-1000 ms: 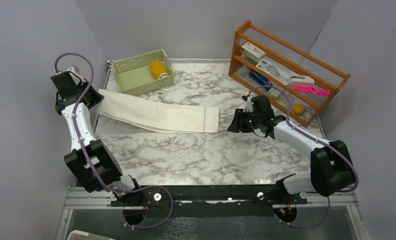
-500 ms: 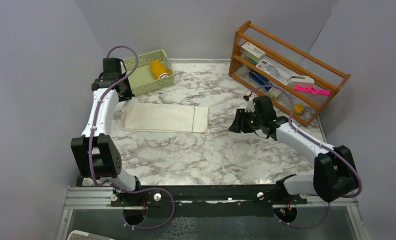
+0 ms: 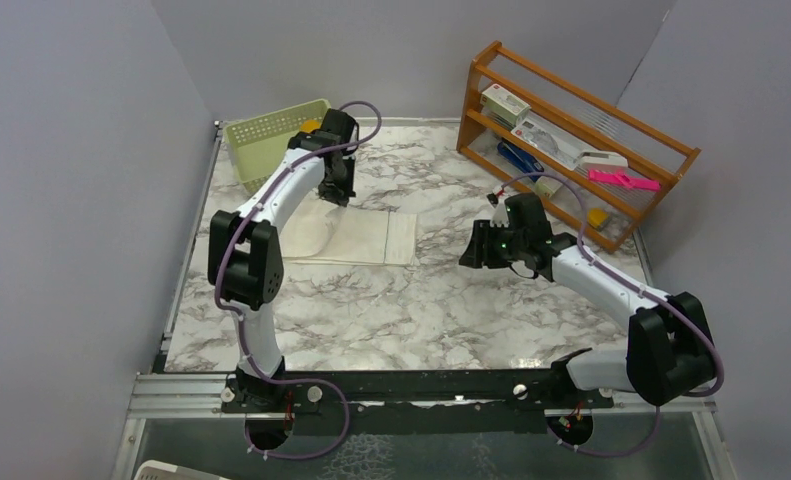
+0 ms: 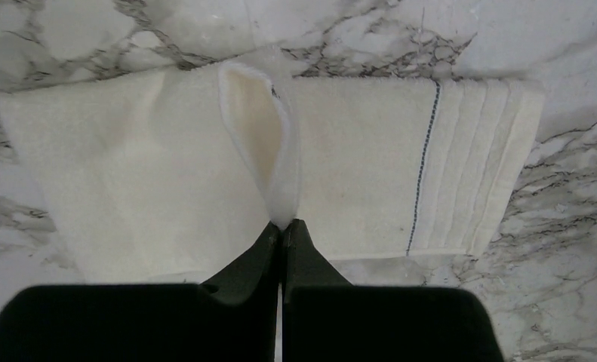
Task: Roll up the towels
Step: Fold the towel at the center of the board.
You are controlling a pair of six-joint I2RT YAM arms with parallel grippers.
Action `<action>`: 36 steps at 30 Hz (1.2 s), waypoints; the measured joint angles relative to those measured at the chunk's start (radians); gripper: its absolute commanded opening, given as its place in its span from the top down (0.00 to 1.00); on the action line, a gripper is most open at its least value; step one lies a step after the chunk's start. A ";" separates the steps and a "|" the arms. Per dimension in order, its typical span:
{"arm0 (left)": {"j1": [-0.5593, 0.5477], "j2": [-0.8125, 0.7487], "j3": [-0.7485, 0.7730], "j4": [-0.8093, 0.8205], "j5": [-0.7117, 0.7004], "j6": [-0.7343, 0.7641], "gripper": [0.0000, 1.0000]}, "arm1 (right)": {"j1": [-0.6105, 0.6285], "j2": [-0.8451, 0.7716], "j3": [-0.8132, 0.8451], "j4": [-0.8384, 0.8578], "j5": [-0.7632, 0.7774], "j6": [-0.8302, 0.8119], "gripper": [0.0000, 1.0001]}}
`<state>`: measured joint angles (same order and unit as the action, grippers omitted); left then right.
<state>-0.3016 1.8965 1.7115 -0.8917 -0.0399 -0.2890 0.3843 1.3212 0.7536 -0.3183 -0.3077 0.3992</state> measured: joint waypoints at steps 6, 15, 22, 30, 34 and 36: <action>-0.071 0.069 0.026 -0.032 0.065 -0.019 1.00 | 0.000 -0.004 -0.004 -0.005 0.009 0.009 0.55; -0.103 0.099 0.065 -0.022 0.192 -0.069 1.00 | 0.000 -0.003 -0.014 -0.005 0.030 0.026 0.55; -0.129 0.125 0.084 -0.010 0.259 -0.107 1.00 | 0.000 -0.003 -0.016 -0.006 0.038 0.043 0.55; -0.137 0.127 0.092 0.037 0.291 -0.152 1.00 | 0.003 -0.005 -0.024 -0.019 0.051 0.058 0.55; -0.151 0.127 0.080 0.081 0.309 -0.183 1.00 | 0.010 -0.005 -0.026 -0.019 0.052 0.066 0.55; -0.159 0.127 0.069 0.100 0.315 -0.200 1.00 | 0.015 -0.005 -0.027 -0.019 0.053 0.068 0.55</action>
<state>-0.4610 2.0239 1.7805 -0.7918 0.2756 -0.4885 0.3992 1.3159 0.7269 -0.3374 -0.2550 0.4675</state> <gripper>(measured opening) 0.021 0.445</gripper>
